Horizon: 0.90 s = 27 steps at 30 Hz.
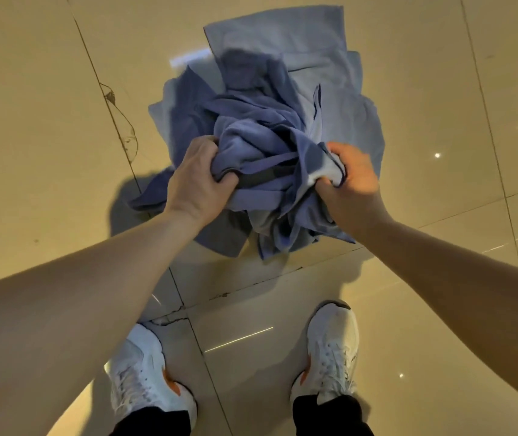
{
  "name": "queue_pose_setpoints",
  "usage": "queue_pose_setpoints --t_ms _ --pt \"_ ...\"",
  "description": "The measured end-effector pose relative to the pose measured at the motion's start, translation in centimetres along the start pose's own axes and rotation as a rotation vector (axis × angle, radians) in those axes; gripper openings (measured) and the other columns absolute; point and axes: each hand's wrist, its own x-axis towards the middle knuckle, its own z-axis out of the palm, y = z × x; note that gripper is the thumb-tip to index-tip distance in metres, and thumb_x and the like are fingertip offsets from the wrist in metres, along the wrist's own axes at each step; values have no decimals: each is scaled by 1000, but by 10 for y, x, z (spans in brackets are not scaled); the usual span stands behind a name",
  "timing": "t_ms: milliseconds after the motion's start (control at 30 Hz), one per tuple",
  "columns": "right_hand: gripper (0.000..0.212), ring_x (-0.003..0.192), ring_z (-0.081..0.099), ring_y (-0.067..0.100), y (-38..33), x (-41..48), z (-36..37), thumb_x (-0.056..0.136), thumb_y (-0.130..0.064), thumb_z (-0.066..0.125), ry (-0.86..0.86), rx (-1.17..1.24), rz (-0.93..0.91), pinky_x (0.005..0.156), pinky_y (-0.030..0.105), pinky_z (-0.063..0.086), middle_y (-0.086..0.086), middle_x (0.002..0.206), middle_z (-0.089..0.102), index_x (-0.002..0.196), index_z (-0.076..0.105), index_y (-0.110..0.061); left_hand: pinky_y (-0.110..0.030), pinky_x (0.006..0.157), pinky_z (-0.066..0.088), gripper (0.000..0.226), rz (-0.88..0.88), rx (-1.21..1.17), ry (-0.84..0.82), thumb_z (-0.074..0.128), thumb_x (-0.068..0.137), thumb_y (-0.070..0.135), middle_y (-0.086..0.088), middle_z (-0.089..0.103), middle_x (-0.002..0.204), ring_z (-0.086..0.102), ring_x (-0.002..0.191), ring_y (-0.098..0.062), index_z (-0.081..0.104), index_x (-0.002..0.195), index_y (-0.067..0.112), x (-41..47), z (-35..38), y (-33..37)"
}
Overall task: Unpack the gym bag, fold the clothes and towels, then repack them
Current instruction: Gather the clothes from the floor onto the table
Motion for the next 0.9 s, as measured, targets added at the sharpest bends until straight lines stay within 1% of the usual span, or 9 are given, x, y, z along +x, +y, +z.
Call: queue_pose_setpoints --t_ms 100,167,233,267,333,400,533,700,900 --pt "44 126 43 47 27 9 28 78 -17 61 -24 -372 -102 105 44 35 16 139 53 121 60 -13 -47 86 50 36 -36 95 -14 69 84 31 -4 54 124 57 108 -28 52 109 12 9 5 -23" --pt "52 139 28 53 38 16 45 81 -18 64 -173 -521 -29 110 58 28 21 156 33 132 53 -14 -46 107 42 64 -39 143 -122 76 80 38 -6 38 151 44 134 -32 45 131 15 16 13 -39" --pt "54 141 25 52 43 22 52 84 -18 61 -329 -493 66 115 53 22 19 156 33 137 51 -13 -48 115 33 96 -1 214 -232 80 78 42 -1 12 166 31 145 -33 24 155 24 23 20 -47" --pt "46 135 35 48 42 25 52 83 -18 59 -329 -441 69 112 48 28 17 143 46 129 56 -13 -52 114 35 95 56 287 -257 78 80 41 0 12 166 34 142 -37 23 157 27 25 23 -47" --pt "15 101 57 36 31 21 39 80 -14 59 -210 -311 70 86 41 45 12 98 63 95 63 -12 -58 99 47 61 190 383 -230 66 85 38 -8 39 152 48 121 -42 51 140 17 26 24 -37" --pt "7 74 56 28 15 11 23 80 -12 57 -92 -169 113 67 44 47 15 78 61 81 62 -7 -51 85 52 44 225 310 -135 57 85 39 -9 57 129 54 109 -38 64 115 8 20 19 -23" --pt "30 89 63 19 -36 -18 -22 76 -6 64 12 -57 140 80 33 50 4 97 71 104 73 -14 -38 86 50 30 122 20 -103 70 83 32 -1 60 116 59 108 -26 61 105 15 -3 -11 16" --pt "55 117 59 8 -132 -47 -75 73 -14 68 -133 107 25 103 20 43 -3 125 66 128 68 -15 -33 70 47 17 27 -123 -101 69 88 32 11 62 81 61 80 -15 57 91 21 -35 -88 82" --pt "57 137 47 7 -245 -62 -112 90 -13 67 -253 155 -96 114 22 35 1 145 54 146 54 -17 -28 74 51 18 -154 -328 -29 72 87 34 10 71 90 66 84 -9 67 100 23 -74 -192 151"
